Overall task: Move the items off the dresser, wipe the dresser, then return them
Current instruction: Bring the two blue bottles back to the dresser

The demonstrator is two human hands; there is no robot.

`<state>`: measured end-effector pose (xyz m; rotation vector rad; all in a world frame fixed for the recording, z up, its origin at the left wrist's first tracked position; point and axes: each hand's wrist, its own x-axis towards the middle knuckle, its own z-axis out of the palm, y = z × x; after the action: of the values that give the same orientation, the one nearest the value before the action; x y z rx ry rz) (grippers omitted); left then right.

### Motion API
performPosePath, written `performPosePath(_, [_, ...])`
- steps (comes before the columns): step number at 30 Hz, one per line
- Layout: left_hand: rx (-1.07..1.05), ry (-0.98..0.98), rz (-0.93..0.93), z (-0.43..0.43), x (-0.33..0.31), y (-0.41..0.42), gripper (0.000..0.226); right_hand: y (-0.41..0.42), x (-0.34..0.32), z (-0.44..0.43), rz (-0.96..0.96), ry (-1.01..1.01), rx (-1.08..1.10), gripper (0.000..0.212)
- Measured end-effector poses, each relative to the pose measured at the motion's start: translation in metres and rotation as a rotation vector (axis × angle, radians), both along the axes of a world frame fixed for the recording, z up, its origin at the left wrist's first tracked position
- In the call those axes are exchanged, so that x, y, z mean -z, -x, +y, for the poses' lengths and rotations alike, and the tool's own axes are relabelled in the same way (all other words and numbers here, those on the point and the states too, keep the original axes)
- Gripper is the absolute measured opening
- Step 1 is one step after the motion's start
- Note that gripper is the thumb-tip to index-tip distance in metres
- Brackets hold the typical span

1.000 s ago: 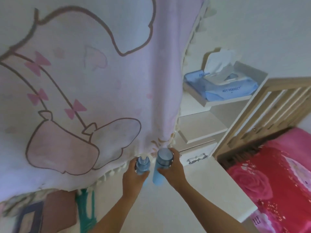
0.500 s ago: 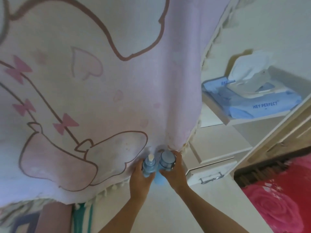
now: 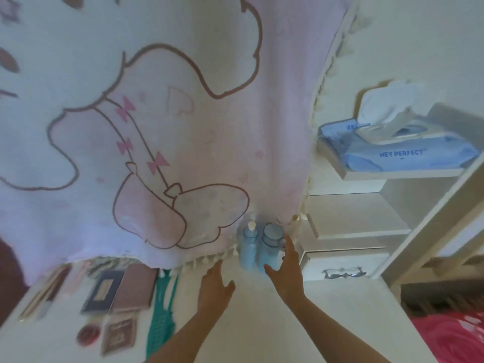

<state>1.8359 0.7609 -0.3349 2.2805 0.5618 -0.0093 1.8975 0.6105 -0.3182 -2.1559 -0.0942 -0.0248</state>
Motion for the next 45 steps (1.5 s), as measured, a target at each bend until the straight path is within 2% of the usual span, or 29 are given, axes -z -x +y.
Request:
performPosePath(6, [-0.123, -0.141, -0.062, 0.005, -0.010, 0.053, 0.058, 0.050, 0.001, -0.001, -0.066, 0.168, -0.160, 0.071])
performPosePath(9, [-0.173, -0.136, -0.086, 0.010, -0.015, 0.087, 0.057, 0.073, -0.002, 0.001, -0.074, 0.236, -0.250, 0.063])
performPosePath(13, [-0.258, -0.109, -0.128, 0.031, -0.026, 0.133, 0.051, 0.097, -0.019, 0.017, -0.063, 0.306, -0.406, 0.069])
performPosePath(18, [-0.403, -0.129, -0.216, 0.069, -0.043, 0.193, 0.038, 0.134, -0.027, 0.059, -0.102, 0.309, -0.544, 0.057])
performPosePath(22, [-0.595, -0.109, -0.191, 0.105, -0.057, 0.265, 0.048, 0.185, -0.039, 0.111, -0.105, 0.257, -0.666, 0.051])
performPosePath(24, [-0.693, -0.101, -0.190, 0.127, -0.064, 0.313, 0.050, 0.221, -0.046, 0.143, -0.120, 0.192, -0.743, 0.058])
performPosePath(27, [-0.830, -0.147, -0.183, 0.158, -0.079, 0.402, 0.050, 0.287, -0.055, 0.195, -0.189, 0.200, -0.887, 0.084])
performPosePath(31, [-1.036, -0.213, -0.208, 0.189, -0.099, 0.549, 0.048, 0.403, -0.079, 0.263, -0.235, 0.188, -1.129, 0.050])
performPosePath(35, [-1.291, -0.264, -0.241, 0.198, -0.115, 0.706, 0.048, 0.530, -0.090, 0.328, -0.341, 0.218, -1.435, 0.049])
performPosePath(38, [-1.482, -0.299, -0.224, 0.190, -0.121, 0.811, 0.047, 0.625, -0.100, 0.364, -0.411, 0.168, -1.586, 0.054])
performPosePath(41, [-1.640, -0.313, -0.211, 0.178, -0.121, 0.883, 0.043, 0.699, -0.107, 0.382, -0.406, 0.101, -1.696, 0.046])
performPosePath(45, [-1.744, -0.318, -0.228, 0.187, -0.119, 0.940, 0.028, 0.760, -0.108, 0.413, -0.428, 0.067, -1.812, 0.043])
